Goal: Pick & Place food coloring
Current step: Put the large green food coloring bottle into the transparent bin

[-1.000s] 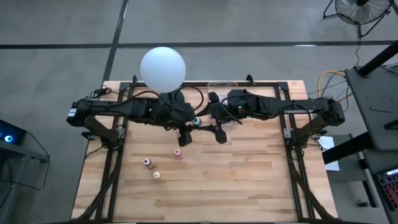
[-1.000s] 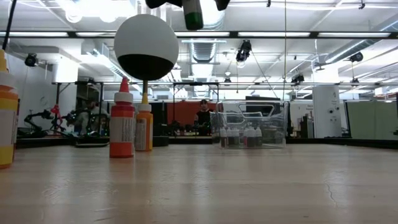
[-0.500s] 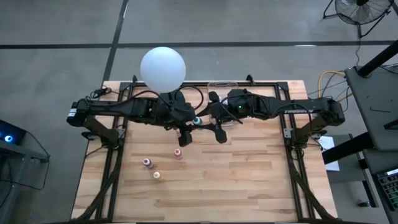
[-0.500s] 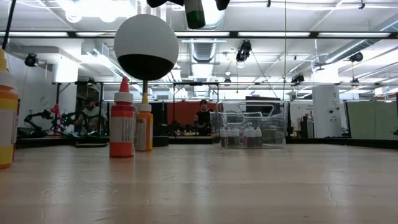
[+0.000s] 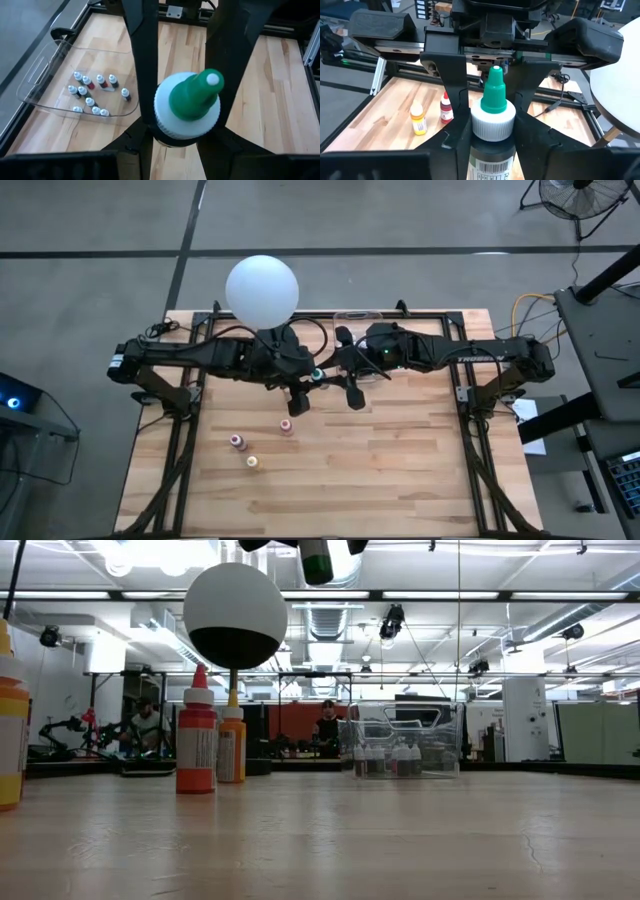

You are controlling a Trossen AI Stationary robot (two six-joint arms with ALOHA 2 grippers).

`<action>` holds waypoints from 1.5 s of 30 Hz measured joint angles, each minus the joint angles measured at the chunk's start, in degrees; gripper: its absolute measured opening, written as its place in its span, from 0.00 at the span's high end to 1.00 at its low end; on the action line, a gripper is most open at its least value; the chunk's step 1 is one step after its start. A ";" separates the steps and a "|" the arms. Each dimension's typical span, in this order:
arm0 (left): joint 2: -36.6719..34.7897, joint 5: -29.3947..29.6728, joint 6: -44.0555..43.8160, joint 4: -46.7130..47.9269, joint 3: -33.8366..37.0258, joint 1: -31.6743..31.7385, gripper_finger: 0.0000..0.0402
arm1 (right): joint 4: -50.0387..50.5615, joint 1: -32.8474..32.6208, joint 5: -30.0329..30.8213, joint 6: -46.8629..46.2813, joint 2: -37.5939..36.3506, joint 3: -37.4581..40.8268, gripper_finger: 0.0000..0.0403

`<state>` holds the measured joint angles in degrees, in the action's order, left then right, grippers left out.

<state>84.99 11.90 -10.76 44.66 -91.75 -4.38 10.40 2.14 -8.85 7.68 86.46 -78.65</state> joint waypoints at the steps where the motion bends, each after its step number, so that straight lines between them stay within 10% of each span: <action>1: 0.00 0.00 -0.19 0.07 0.02 0.00 0.74 | 0.06 0.02 -0.02 -0.02 0.00 0.00 0.72; 11: 0.00 -0.24 -1.72 0.24 0.03 0.02 0.72 | 0.12 -0.01 -0.13 -1.42 0.00 0.00 0.72; 25: -1.84 2.73 -2.56 0.42 -0.05 0.10 0.43 | 3.48 0.02 1.52 -1.77 -0.90 -0.20 0.73; 45: -4.51 2.59 -2.62 4.98 -0.01 0.13 0.42 | 14.18 2.50 13.56 -7.59 -10.23 0.24 0.73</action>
<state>80.48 14.49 -13.38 49.64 -91.76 -4.25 24.59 4.64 4.71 0.09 76.23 -78.41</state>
